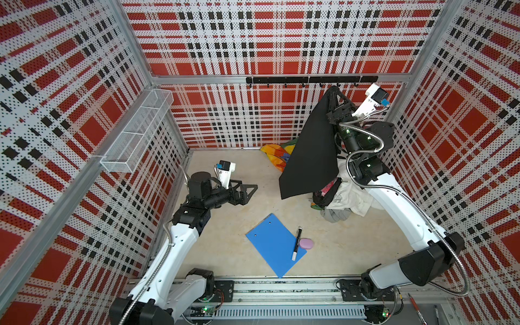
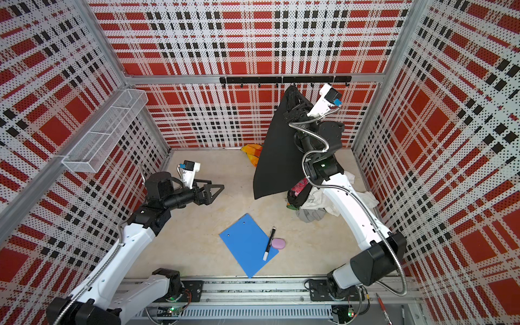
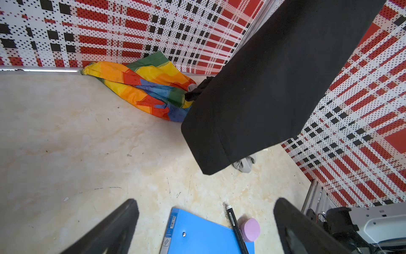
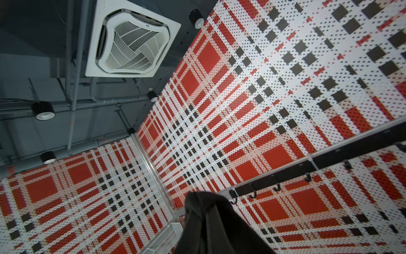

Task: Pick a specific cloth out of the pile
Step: 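Raise the black cloth high and swing it toward the left gripper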

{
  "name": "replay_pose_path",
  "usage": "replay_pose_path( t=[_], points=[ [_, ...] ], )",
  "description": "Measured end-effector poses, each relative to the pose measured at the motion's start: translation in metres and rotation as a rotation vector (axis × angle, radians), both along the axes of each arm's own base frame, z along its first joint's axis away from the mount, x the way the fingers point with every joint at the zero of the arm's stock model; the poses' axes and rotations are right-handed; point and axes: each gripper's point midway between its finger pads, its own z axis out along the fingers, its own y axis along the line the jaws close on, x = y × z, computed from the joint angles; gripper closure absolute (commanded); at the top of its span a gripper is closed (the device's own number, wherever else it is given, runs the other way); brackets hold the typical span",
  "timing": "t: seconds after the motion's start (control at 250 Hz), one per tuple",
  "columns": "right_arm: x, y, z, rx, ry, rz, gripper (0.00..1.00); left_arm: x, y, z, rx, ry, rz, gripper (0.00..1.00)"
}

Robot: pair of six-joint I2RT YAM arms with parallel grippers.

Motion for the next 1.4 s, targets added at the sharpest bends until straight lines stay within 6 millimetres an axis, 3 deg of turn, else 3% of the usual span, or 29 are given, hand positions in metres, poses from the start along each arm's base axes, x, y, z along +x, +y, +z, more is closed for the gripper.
replay_pose_path(
  t=[0.164,0.432,0.66,0.844,0.972,1.201,1.401],
  points=[
    [-0.002,0.018,0.022,0.018,-0.058,0.116,0.94,0.005,0.018,0.006,-0.023,-0.016,0.046,0.01],
    [0.023,0.048,0.004,0.023,-0.007,0.209,0.94,0.013,0.05,0.011,-0.088,-0.026,0.119,0.01],
    [0.03,0.104,-0.007,-0.013,0.025,0.292,0.94,0.014,0.059,0.02,-0.113,-0.049,0.139,0.01],
    [0.025,0.147,0.007,-0.057,-0.003,0.391,0.93,0.014,0.074,0.027,-0.124,-0.083,0.186,0.01],
    [0.025,0.164,0.008,-0.084,-0.008,0.441,0.93,0.012,0.08,0.03,-0.136,-0.094,0.203,0.01],
    [0.039,0.19,-0.026,-0.138,0.075,0.483,0.93,0.01,0.084,0.037,-0.142,-0.118,0.212,0.01],
    [0.054,0.225,-0.078,-0.194,0.169,0.553,0.93,0.01,0.09,0.036,-0.144,-0.125,0.237,0.01]
  ],
)
